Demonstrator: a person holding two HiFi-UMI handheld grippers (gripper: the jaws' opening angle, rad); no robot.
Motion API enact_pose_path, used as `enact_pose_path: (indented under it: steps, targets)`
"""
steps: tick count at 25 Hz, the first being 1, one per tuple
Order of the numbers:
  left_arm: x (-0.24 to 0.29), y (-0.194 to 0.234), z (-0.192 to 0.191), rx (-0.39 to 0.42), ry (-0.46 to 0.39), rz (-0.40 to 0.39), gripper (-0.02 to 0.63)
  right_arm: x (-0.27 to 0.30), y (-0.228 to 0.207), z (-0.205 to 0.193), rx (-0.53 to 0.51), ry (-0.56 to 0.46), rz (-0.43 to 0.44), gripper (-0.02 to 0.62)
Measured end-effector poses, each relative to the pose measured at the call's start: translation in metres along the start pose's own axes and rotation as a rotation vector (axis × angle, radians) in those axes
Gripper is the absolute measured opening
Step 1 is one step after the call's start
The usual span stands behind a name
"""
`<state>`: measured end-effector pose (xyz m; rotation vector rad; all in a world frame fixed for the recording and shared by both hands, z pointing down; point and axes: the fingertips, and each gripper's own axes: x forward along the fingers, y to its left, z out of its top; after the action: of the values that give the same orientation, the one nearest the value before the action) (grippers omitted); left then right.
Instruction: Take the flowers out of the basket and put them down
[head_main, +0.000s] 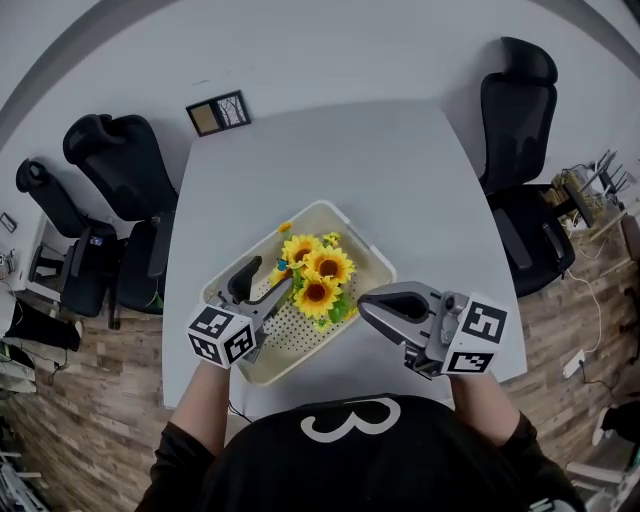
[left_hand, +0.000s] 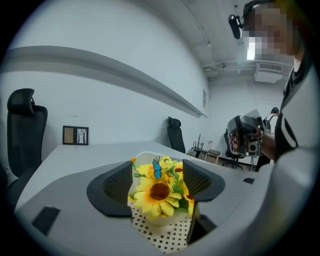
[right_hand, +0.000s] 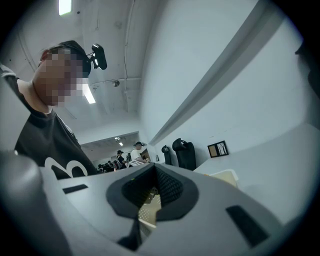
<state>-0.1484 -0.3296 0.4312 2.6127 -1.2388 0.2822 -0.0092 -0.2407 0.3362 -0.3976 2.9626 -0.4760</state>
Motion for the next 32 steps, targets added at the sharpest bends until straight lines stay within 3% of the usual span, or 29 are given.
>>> enact_pose_path:
  steps: [8, 11, 25, 32]
  targets:
    - [0.017, 0.007, -0.019, 0.051, 0.090, -0.036, 0.360, 0.002, -0.010, -0.005, 0.011, 0.026, 0.002, 0.008]
    - [0.025, 0.005, -0.020, 0.052, 0.085, -0.048, 0.365, 0.001, -0.013, -0.007, 0.012, 0.030, 0.000, 0.008]
    - [0.033, 0.013, -0.045, -0.051, 0.100, -0.072, 0.365, 0.000, -0.017, -0.015, 0.034, 0.046, -0.013, 0.008]
    - [0.036, 0.011, -0.056, -0.063, 0.109, -0.097, 0.364, 0.001, -0.018, -0.019, 0.040, 0.055, -0.008, 0.008]
